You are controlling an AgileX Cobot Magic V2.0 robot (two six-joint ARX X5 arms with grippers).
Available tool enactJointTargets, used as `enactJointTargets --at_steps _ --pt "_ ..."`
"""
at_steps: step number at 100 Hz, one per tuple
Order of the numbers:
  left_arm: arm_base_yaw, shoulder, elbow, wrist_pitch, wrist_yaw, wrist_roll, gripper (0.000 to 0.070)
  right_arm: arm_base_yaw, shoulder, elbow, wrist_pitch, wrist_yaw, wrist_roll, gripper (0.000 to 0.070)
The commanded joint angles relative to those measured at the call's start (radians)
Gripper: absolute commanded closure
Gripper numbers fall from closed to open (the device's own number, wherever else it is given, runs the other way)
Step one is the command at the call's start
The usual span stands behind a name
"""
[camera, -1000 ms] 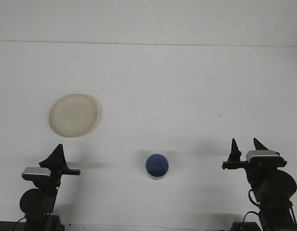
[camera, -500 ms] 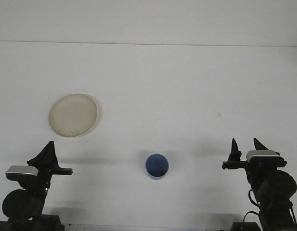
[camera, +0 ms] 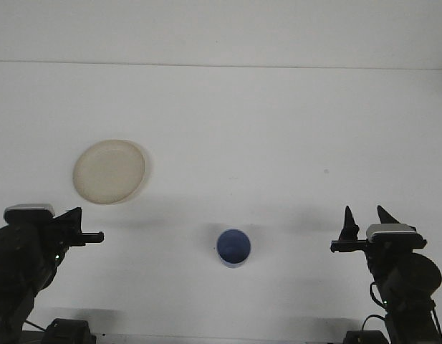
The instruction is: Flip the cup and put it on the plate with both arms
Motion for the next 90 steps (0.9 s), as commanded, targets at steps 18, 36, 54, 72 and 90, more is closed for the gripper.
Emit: enactJointTargets --at_steps 18,36,54,72,90 --pt "0.0 0.165 0.112 -0.184 0.004 0.078 0.0688 0.002 0.002 0.007 0.008 0.0 -0.004 0.0232" --pt "0.0 0.175 0.112 -0.169 0.004 0.076 0.0688 0.002 0.002 0.007 0.008 0.0 -0.004 0.0232" --pt "0.0 0.161 0.112 -0.146 0.004 0.058 0.0627 0.002 0.002 0.007 0.008 0.0 -0.004 0.0232" --pt "0.0 0.155 0.112 -0.154 0.004 0.042 0.026 0.002 0.002 0.007 0.008 0.0 -0.004 0.0232" --pt "0.0 0.155 0.117 -0.174 0.004 0.042 0.0231 0.002 0.002 0.007 0.008 0.0 -0.004 0.0232"
